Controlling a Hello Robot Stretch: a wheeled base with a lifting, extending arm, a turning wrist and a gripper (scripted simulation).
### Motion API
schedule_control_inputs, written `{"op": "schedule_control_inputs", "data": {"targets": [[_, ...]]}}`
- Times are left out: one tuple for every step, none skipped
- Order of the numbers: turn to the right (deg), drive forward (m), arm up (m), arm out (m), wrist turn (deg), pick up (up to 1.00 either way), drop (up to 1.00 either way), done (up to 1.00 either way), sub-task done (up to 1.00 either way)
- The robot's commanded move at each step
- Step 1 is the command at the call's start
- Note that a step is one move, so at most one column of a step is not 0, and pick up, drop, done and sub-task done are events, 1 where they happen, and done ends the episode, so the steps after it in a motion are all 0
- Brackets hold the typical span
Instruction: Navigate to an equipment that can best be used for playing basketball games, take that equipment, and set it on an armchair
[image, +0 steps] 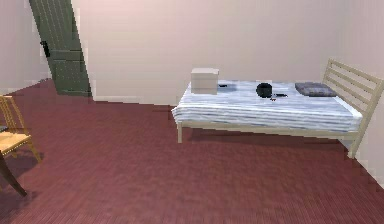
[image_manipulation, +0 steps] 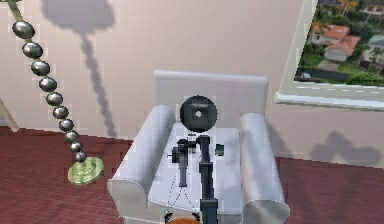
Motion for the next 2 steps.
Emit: {"op": "schedule_control_inputs", "data": {"targets": [[0.0, 0.00, 0.00, 0.00, 45.0, 0.00, 0.00, 0.00, 0.00], [0.0, 0.00, 0.00, 0.00, 45.0, 0.00, 0.00, 0.00, 0.00]]}}
